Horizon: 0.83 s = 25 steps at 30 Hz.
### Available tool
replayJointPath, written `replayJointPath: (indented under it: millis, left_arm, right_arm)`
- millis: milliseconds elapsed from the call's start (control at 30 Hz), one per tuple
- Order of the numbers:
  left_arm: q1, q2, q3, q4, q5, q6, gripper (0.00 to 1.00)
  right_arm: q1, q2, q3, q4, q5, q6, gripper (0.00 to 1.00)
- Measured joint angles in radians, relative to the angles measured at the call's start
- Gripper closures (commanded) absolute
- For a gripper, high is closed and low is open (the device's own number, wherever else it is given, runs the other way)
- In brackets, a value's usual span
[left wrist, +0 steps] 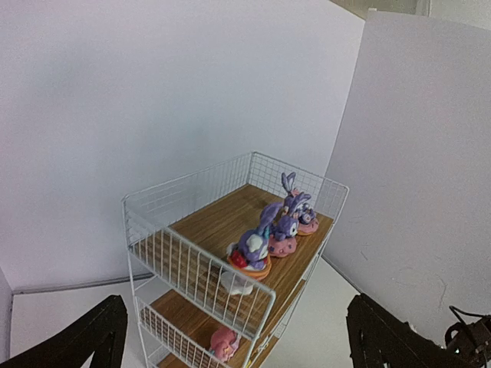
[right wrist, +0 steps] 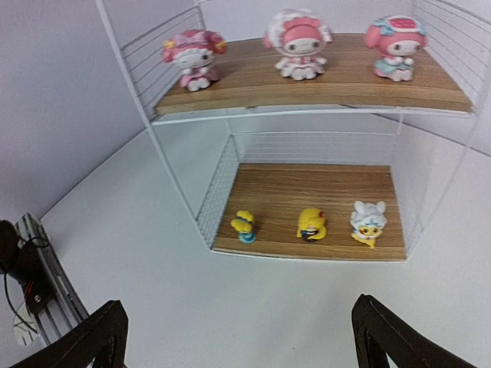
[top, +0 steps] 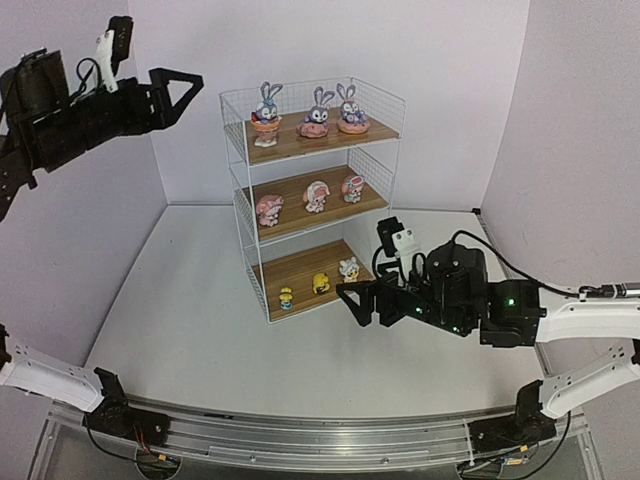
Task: Place and organize the plastic toys onto the shelf
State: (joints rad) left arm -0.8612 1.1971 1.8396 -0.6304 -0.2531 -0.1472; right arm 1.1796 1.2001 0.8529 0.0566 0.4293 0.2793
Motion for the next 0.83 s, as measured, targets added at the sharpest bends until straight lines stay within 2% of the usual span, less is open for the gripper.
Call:
replayJointPath:
  millis: [100,233,300,400,533,733,833]
  left_arm:
    - [0.0,-0.167,-0.212,0.029,-0.109,-0.128,0.0]
    - [0.002,-0.355,-0.584,-0.032,-0.276,-0.396,0.0]
    - [0.003,-0.371,-0.749,-0.081,-0.323,-0.535,0.0]
    - [0.008,-0.318,-0.936,-0.147,-0.351,-0.704,0.0]
    - [0.069,-0.263,-1.08,-0.202,-0.356,-0.856,0.0]
    - [0.257,-0.332,-1.143,-0.118,-0.283,-0.865,0.0]
    - [0.311,-0.314,-1.15,-0.076,-0.242,-0.85,0.0]
  right_arm:
    - [-0.078,-0.032,0.005,-0.091,0.067,0.086,0.02]
    - [-0.284,-0.082,-0.022,-0.193,0.117,0.204,0.02]
    - [-0.382,-0.134,-0.067,-0.236,0.137,0.25,0.02]
    - [-0.475,-0.205,-0.128,-0.282,0.166,0.29,0.02]
    - [-0.517,-0.271,-0.197,-0.33,0.235,0.326,0.02]
    - [-0.518,-0.319,-0.243,-0.38,0.278,0.359,0.02]
    - [-0.518,-0.338,-0.26,-0.389,0.286,0.375,0.02]
